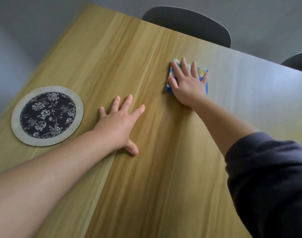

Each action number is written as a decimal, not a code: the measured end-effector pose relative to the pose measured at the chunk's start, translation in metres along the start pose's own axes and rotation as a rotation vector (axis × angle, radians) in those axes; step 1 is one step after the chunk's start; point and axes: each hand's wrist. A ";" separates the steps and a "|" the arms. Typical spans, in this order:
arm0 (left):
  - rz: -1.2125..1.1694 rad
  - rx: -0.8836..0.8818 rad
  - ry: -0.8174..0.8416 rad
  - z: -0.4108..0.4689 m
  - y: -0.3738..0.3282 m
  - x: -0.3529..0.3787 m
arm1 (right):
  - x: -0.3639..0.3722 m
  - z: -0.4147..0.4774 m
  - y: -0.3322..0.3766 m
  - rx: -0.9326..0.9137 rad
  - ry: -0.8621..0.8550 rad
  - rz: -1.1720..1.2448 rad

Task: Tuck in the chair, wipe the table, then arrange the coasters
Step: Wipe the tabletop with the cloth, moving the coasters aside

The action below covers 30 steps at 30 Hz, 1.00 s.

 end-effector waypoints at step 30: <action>0.062 0.189 0.134 -0.167 0.046 0.075 | 0.035 -0.372 0.119 -0.095 0.066 -0.072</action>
Point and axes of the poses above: each hand's wrist, its own z-axis towards the middle knuckle, its own x-axis out of the palm, y = z × x, and after that the axes turned 3 degrees about -y, right-handed
